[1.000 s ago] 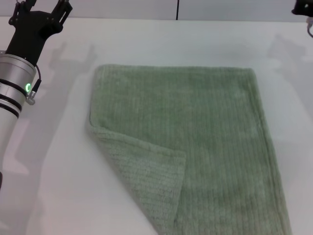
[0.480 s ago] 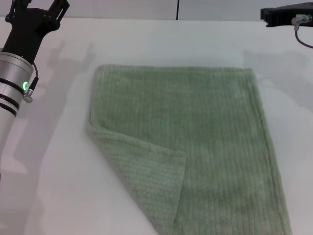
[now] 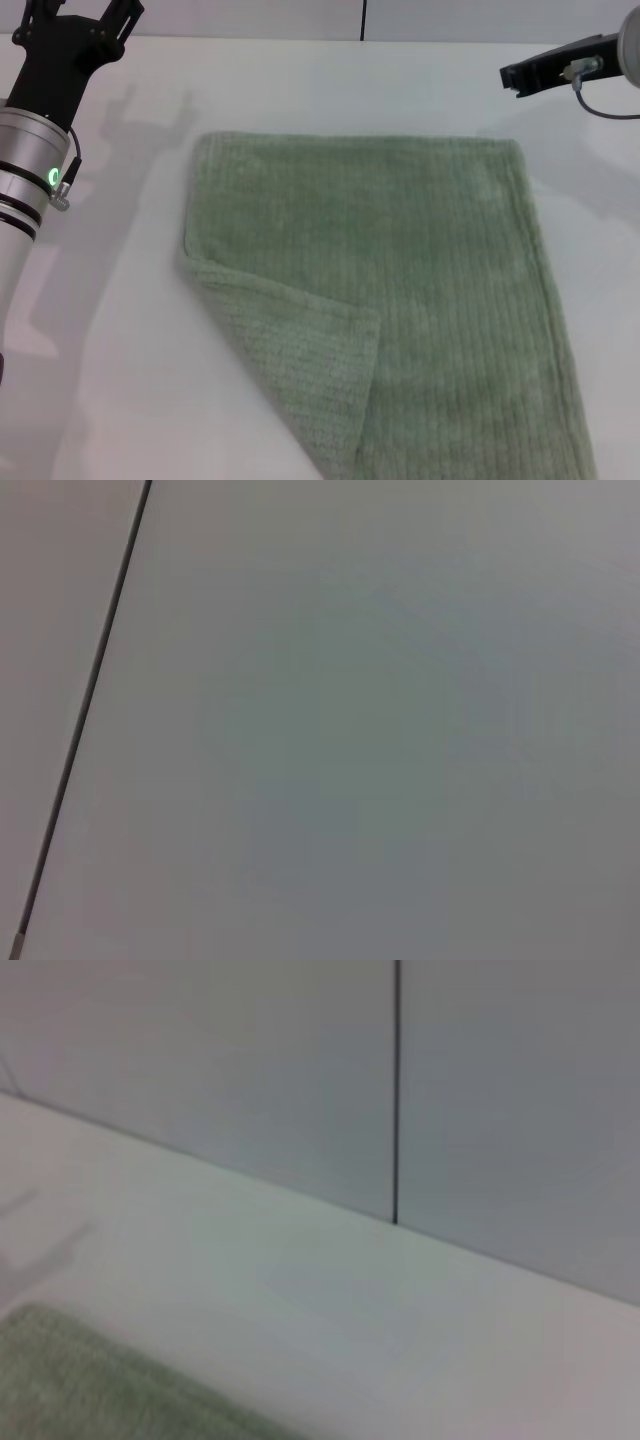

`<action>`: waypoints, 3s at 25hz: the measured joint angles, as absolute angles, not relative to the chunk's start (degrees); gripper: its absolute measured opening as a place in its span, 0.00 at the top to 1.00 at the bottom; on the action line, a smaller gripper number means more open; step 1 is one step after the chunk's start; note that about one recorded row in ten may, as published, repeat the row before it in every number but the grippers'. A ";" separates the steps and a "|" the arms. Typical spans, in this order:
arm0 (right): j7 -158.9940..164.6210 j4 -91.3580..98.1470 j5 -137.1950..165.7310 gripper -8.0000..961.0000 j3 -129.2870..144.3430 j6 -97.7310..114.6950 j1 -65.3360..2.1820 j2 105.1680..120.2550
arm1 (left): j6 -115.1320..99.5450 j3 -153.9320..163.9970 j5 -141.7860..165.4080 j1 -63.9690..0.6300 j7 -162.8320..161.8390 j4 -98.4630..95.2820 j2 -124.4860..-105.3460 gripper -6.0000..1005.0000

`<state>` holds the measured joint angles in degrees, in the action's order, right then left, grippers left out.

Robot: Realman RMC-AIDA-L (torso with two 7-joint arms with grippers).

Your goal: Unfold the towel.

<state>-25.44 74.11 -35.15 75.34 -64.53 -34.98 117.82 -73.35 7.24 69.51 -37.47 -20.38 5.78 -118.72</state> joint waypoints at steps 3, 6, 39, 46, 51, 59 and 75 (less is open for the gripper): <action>-25.48 72.84 -34.98 0.99 75.36 -66.02 -36.38 117.80 | -73.45 7.21 69.52 -37.34 -20.48 5.87 -118.73 0.14; -25.78 71.98 -34.95 0.99 75.26 -67.73 -37.47 117.68 | -73.61 7.21 69.52 -37.15 -20.66 5.89 -118.73 0.14; -34.68 48.72 -35.06 0.99 69.72 -72.99 -49.59 114.81 | -73.71 7.04 71.13 -37.70 -21.75 5.98 -118.81 0.17; -36.17 43.81 -34.66 0.99 69.37 -72.20 -51.01 114.09 | -74.72 7.07 70.99 -37.61 -21.79 5.99 -118.85 0.14; -37.05 41.54 -34.17 0.99 69.30 -71.09 -51.42 114.06 | -75.12 7.10 70.86 -37.49 -21.84 6.20 -118.84 0.14; -38.56 37.47 -33.71 0.99 69.52 -69.21 -52.60 114.10 | -76.03 7.12 70.99 -37.20 -21.88 6.77 -118.80 0.14; -41.12 30.29 -32.81 0.99 69.85 -64.69 -55.09 114.09 | -76.59 7.12 70.96 -36.82 -21.88 6.77 -118.77 0.14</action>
